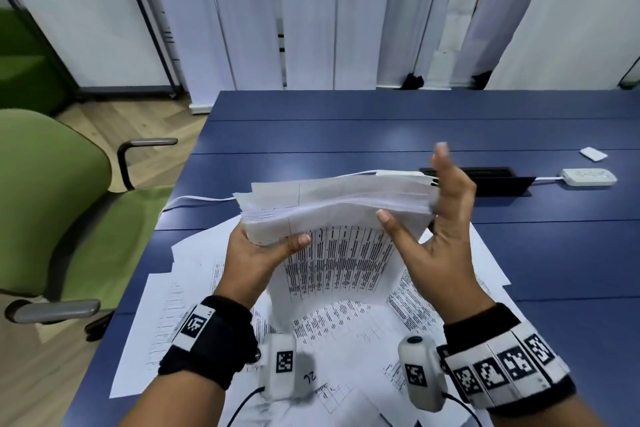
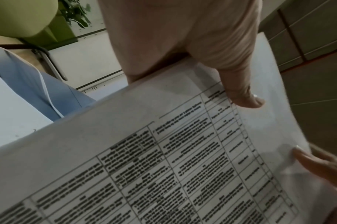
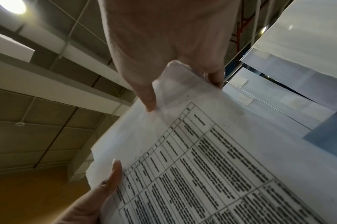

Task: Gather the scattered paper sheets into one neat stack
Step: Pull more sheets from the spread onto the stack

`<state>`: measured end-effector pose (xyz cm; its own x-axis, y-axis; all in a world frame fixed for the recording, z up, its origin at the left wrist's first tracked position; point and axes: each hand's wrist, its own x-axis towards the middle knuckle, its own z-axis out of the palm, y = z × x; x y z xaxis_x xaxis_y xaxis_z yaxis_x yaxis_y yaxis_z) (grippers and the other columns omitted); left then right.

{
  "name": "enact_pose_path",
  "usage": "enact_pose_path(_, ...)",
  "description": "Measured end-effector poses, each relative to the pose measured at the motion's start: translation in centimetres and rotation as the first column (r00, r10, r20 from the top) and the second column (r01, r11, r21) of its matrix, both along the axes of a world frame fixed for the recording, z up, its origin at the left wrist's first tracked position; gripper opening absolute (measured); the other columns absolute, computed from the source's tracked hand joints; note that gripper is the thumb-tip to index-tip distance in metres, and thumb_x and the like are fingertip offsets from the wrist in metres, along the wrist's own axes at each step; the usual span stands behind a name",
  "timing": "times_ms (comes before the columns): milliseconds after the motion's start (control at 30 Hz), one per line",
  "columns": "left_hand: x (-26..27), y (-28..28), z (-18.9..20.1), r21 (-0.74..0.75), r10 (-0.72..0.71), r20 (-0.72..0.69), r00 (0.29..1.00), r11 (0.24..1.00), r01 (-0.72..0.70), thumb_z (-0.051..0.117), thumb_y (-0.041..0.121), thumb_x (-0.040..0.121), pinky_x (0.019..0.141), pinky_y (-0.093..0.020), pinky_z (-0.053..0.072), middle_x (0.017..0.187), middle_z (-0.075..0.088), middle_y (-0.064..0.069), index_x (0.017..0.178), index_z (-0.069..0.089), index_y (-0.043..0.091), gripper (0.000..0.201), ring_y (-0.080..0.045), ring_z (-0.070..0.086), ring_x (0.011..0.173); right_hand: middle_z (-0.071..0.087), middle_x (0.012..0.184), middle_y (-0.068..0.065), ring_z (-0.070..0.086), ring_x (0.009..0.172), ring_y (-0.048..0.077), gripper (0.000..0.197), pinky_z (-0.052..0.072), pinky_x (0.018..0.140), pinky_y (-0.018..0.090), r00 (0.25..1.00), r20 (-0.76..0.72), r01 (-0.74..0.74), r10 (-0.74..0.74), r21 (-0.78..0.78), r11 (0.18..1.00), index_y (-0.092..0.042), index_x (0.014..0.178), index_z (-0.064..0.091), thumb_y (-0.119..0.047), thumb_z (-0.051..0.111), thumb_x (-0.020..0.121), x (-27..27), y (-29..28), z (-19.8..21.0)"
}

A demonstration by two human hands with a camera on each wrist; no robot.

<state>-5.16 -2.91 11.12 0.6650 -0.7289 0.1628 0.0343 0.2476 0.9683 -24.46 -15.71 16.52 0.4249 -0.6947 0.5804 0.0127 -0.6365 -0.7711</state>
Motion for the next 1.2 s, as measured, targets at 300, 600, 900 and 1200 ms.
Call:
enact_pose_path(300,-0.6,0.0,0.6,-0.036,-0.008,0.015,1.000,0.999,0.009,0.090,0.027,0.049,0.078,-0.025,0.055,0.102,0.074,-0.013,0.113,0.061,-0.009,0.079,-0.021,0.071,0.093,0.032,0.137,0.005,0.040,0.122,0.009,0.043,0.029,0.105,0.016,0.986,-0.160,0.026,-0.055,-0.179,0.984,-0.025,0.117,0.066,-0.017,0.079,0.076,0.0,1.2,0.2)
enact_pose_path(600,-1.5,-0.8,3.3,-0.164,0.194,0.060,0.979,0.969,-0.182,0.070,0.066,0.066,0.072,-0.027,0.047,0.087,0.061,-0.004,0.088,0.062,0.013,0.058,-0.017,0.057,0.078,0.047,0.105,0.005,0.050,0.100,0.000,0.045,0.035,0.092,0.007,0.989,-0.147,-0.044,0.033,-0.073,0.996,-0.025,0.120,0.064,0.005,0.061,0.087,-0.2,0.7,-0.3)
enact_pose_path(900,-1.1,-1.0,3.0,-0.208,0.385,0.146,0.911,0.913,-0.352,0.051,0.042,0.090,0.077,-0.019,0.043,0.082,0.060,0.005,0.092,0.058,0.015,0.027,-0.010,0.056,0.077,0.063,0.092,-0.012,0.058,0.080,0.004,0.060,0.051,0.084,0.022,0.986,0.145,-0.139,0.079,0.466,0.874,-0.031,0.130,0.047,-0.025,0.073,0.077,-0.4,-0.9,-2.8)
enact_pose_path(1200,-0.1,-0.3,-7.0,0.392,-0.083,-0.033,0.996,0.916,0.089,0.087,0.012,0.062,0.096,-0.042,0.052,0.107,0.074,-0.004,0.116,0.064,0.004,0.059,-0.017,0.070,0.102,0.068,0.089,-0.002,0.067,0.083,0.007,0.032,0.051,0.063,0.005,0.924,-0.210,-0.038,0.319,0.781,0.623,-0.020,0.084,0.060,0.004,0.078,0.071,0.2,-2.2,-8.8)
